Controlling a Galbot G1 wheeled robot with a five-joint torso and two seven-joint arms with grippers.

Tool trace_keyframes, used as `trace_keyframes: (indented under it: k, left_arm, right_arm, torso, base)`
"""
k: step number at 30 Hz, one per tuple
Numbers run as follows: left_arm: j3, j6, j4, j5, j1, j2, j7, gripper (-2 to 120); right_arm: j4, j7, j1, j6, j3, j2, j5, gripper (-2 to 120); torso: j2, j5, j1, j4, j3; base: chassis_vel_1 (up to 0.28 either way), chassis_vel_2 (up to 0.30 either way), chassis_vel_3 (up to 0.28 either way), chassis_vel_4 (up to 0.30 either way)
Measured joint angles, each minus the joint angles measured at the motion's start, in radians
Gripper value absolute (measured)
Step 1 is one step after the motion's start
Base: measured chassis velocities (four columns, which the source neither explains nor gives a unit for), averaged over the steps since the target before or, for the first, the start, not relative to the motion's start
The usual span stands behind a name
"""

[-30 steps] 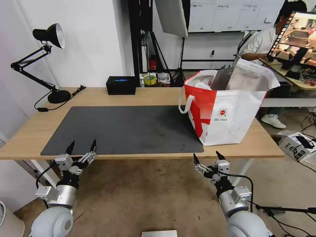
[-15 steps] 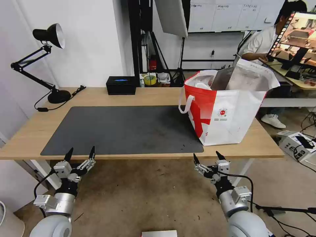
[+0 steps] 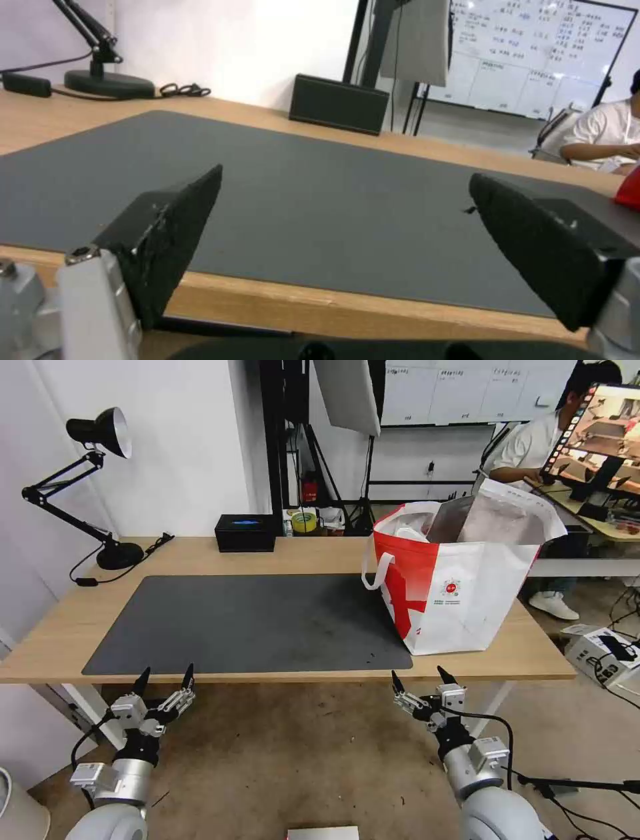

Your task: Pick up the trash from the table and place it into the takeout bag.

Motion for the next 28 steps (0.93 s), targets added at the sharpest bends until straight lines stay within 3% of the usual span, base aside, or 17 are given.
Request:
trace_keyframes:
  k: [28]
  left_arm:
    - [0.001, 0.000, 0.001, -0.001, -0.001, 0.001, -0.001, 100]
  right_arm:
    - [0.000, 0.000, 0.000, 0.000, 0.000, 0.000, 0.000, 100]
  torso:
    - [0.000, 0.0000, 0.000, 0.0000, 0.000]
  base:
    - [0.000, 0.000, 0.000, 0.000]
